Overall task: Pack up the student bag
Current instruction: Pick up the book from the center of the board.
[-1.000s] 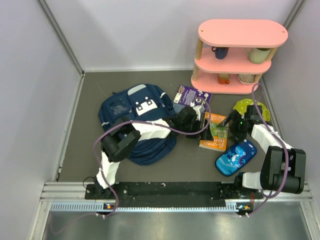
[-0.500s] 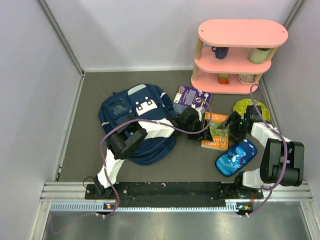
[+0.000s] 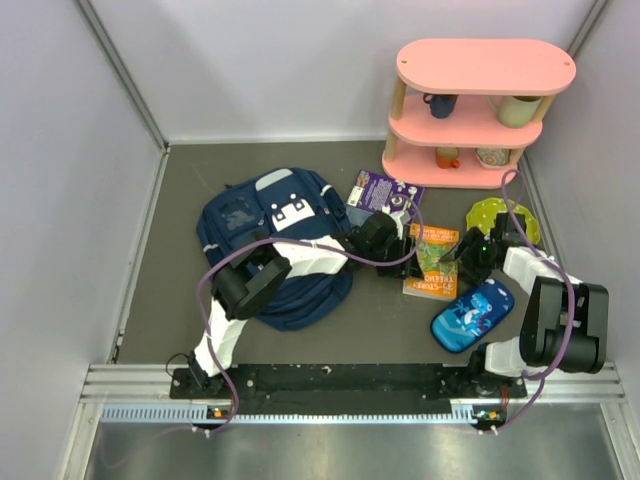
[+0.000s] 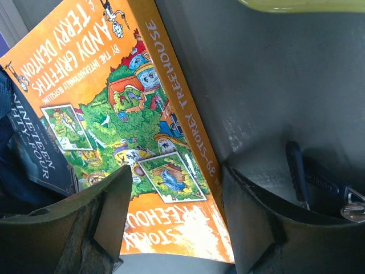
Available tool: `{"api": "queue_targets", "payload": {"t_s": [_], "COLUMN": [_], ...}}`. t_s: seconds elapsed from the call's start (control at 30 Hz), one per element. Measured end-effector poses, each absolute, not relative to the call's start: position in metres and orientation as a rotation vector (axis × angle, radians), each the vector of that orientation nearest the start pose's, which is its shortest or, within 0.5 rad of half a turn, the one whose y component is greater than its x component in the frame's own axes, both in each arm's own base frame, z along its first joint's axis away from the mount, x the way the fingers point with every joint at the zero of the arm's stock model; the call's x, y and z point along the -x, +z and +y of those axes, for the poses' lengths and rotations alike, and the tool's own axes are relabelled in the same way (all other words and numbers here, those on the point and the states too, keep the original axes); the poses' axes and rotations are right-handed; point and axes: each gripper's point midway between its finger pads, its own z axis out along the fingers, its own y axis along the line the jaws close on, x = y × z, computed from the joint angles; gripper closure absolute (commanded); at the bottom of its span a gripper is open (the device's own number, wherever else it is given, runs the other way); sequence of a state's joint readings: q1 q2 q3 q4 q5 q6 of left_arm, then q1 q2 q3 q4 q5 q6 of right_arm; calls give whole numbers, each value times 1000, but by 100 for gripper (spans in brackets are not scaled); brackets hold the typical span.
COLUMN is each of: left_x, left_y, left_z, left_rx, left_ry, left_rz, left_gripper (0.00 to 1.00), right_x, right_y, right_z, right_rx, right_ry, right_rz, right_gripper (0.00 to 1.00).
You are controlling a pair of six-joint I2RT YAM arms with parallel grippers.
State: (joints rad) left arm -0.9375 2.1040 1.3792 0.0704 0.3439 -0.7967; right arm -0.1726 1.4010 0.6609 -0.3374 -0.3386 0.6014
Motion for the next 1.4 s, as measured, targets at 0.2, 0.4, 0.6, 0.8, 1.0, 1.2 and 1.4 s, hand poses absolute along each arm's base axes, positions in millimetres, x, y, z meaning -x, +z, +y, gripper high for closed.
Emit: {"api": "queue_targets", "payload": {"t_s": [0.2, 0.4, 0.6, 0.8, 1.0, 1.2, 1.4], "left_x": [-253, -255, -259, -258, -258, -258, -252], "left_y": [72, 77, 86, 86, 87, 104, 159], "left_z": [-491, -494, -497, -497, -498, -495, -481], "left_rx": [-396, -387, -370, -370, -436, -543, -596], "left_ry": [-1244, -1252, -1250, -1248, -1244, -1225, -1252], "left_rz": [2469, 2460, 2461, 2474, 2445, 2366, 2234], "left_gripper": [50, 58, 93, 100, 100, 100, 100], "right_x": [-286, -286, -288, -288, -287, -285, -295], "right_y": [32, 32, 33, 33, 39, 65, 118], "right_z": [32, 33, 35, 35, 38, 39, 37], "right_rx": [-901, -892, -881, -878, -864, -849, -761], "right_ry": [590, 599, 618, 623, 644, 713, 858], "right_rz": [2516, 2507, 2498, 2496, 2488, 2438, 2281], "right_gripper": [39, 39, 39, 31, 18, 12, 9]}}
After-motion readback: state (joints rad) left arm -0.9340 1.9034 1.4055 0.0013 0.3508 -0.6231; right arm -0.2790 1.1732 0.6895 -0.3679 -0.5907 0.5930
